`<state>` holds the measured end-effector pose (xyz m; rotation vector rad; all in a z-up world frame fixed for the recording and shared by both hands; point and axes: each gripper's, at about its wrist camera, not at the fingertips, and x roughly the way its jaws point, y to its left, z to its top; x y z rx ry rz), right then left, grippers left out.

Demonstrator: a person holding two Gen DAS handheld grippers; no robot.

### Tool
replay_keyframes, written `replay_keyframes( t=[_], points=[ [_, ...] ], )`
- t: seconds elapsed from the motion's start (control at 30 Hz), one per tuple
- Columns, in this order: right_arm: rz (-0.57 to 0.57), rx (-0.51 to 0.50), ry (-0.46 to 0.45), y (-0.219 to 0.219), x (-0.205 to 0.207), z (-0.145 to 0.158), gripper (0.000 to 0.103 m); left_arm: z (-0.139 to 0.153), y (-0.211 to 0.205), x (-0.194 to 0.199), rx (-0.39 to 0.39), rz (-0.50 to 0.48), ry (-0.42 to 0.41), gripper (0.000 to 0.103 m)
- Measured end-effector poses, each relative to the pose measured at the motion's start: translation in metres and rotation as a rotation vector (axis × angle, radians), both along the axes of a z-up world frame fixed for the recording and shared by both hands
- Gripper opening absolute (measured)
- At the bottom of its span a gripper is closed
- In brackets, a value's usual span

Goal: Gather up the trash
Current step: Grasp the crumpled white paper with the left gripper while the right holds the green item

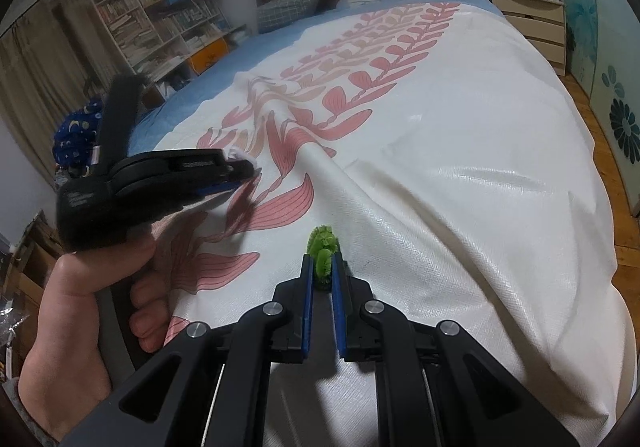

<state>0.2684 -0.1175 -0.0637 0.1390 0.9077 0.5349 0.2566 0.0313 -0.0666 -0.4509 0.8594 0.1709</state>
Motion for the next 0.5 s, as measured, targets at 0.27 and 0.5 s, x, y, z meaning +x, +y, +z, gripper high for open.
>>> replay_keyframes(
  t=[0.27,0.5],
  points=[
    [0.009,-0.015,0.02,0.002,0.003,0.003,0.011,0.038,-0.016,-0.057,0.008,-0.01,-0.115,0.0],
    [0.017,-0.013,0.015,0.0,-0.003,0.001,0.01,0.033,0.013,-0.077,0.024,0.058,-0.058,0.054]
  ],
)
